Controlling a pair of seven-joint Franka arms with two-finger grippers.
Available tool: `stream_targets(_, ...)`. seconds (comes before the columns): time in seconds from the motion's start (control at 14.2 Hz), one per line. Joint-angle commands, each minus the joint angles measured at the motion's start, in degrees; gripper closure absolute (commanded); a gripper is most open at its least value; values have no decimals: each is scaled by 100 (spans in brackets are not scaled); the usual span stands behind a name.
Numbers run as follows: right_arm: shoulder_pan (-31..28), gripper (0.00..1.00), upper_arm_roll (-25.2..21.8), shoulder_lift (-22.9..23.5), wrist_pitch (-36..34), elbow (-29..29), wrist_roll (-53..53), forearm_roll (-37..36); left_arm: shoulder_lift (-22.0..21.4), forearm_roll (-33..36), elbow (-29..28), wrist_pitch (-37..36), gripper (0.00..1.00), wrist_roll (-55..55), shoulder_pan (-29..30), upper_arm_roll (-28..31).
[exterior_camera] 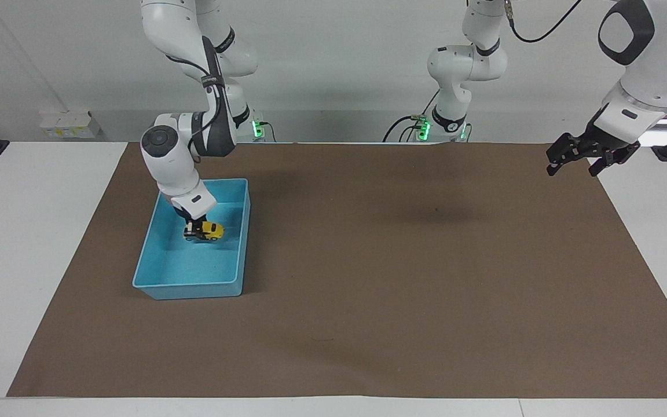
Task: Wind up and store yellow beetle car
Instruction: 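Lift the yellow car with the right gripper into the blue bin, then open the right gripper to drop the car inside the bin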
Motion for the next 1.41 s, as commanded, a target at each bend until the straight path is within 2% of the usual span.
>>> stream_targets(0.0, -94, 100, 38, 107, 209, -46, -143, -60, -119, 96, -99, -38, 0, -34, 37, -34)
stream_targets(0.14, -85, 100, 47, 125, 227, -46, -134, -60, -119, 96, -99, -38, 0, -34, 37, -34)
stream_targets(0.21, -85, 97, 47, 125, 235, -46, -126, -60, -119, 96, -99, -38, 0, -34, 37, -34)
stream_targets(0.28, -85, 79, 38, 125, 235, -46, -117, -60, -119, 96, -99, -38, 0, -34, 37, -34)
stream_targets(0.35, -85, 38, 38, 125, 235, -46, -65, -60, -119, 96, -99, -38, 0, -34, 37, -34)
stream_targets(0.42, -85, 17, 38, 125, 261, -46, -47, -60, -119, 96, -99, -38, 0, -34, 37, -34)
stream_targets(0.49, -85, 3, 47, 125, 253, -46, -29, -60, -119, 96, -99, -38, 0, -34, 37, -34)
stream_targets(0.56, -85, 0, 47, 134, 218, -37, -29, -60, -119, 96, -99, -38, 0, -34, 37, -34)
stream_targets(0.85, -33, 0, 55, 108, 86, 85, 207, 54, -119, 96, -99, -38, 0, -34, 37, -34)
stream_targets(1.06, 64, 0, 117, -15, -808, 647, 874, 63, -119, 96, -99, -38, 0, -34, 36, -34)
stream_targets(1.34, 179, 0, 126, -296, -1661, 1297, 2103, 273, -119, 96, -99, -38, 0, -34, 37, -34)
